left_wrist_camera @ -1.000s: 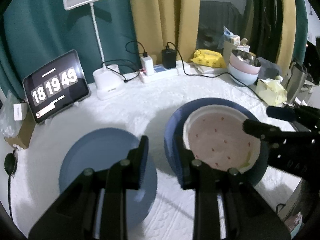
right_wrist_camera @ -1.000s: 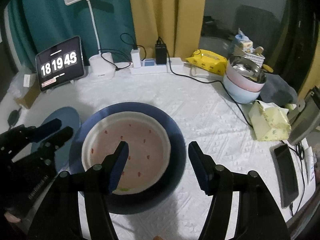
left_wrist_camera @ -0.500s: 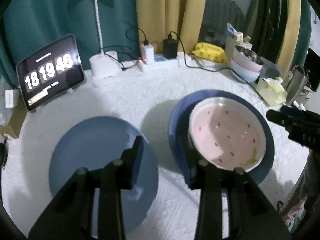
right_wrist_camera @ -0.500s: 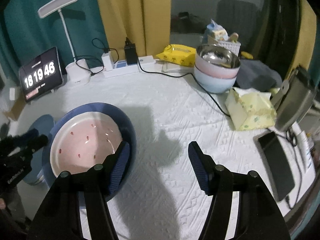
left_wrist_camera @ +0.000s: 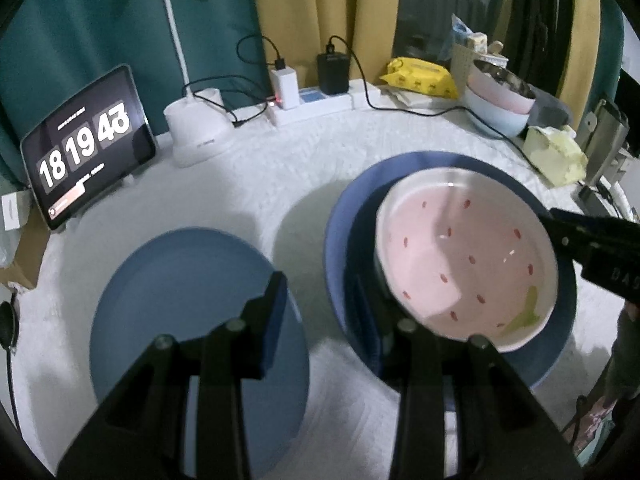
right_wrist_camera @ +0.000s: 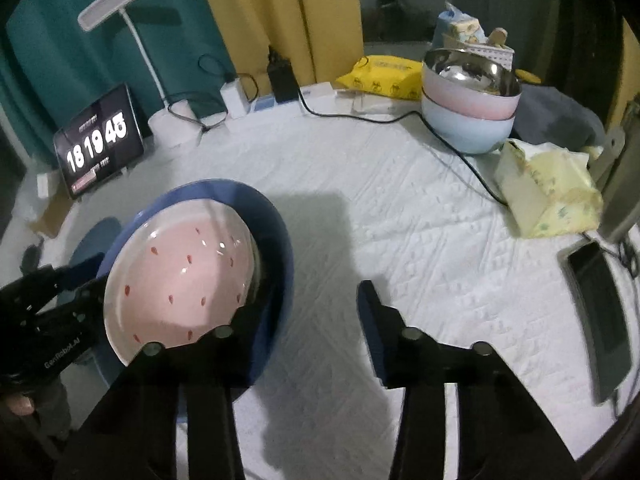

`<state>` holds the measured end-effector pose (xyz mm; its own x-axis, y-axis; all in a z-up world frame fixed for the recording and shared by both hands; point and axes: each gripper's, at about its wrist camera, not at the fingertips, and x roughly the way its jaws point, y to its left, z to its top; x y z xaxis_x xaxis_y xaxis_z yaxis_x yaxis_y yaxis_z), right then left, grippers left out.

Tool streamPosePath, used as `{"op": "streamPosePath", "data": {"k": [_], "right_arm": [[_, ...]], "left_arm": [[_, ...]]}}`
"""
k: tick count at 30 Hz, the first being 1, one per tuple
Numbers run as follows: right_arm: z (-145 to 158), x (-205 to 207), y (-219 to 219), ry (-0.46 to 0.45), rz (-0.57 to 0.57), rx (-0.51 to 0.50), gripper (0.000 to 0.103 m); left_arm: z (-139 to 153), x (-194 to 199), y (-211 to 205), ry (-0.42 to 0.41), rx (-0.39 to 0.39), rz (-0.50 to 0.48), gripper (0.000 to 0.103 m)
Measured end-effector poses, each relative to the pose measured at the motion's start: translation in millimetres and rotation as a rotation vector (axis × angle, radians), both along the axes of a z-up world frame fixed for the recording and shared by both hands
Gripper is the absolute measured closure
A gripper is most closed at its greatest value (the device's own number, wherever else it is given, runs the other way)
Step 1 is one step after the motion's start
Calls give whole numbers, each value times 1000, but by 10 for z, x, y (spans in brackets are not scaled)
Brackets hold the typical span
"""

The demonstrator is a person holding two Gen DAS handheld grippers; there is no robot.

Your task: Organize plates and bowls

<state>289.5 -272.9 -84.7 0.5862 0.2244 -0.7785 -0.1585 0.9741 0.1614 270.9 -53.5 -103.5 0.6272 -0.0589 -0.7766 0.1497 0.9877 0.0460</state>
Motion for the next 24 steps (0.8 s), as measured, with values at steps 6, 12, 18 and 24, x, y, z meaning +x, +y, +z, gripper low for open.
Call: {"op": "streamPosePath", "data": {"k": [6,12,18,24], "right_arm": [[-67,31,-94,-12,-21,63,62],[-152,82,-139,19,-40,150,64],[-191,128,-225,55,-79,228,64],[-125,56,-102,22,-68,215,97]], "left_arm": [[-44,19,-15,-31,14,-21,66],[-62,33,79,-54,-70,-23,67],[-68,-29,-1,-90,-88,-25,88],[-28,-71,-46,-107,-91,-25,89]]}}
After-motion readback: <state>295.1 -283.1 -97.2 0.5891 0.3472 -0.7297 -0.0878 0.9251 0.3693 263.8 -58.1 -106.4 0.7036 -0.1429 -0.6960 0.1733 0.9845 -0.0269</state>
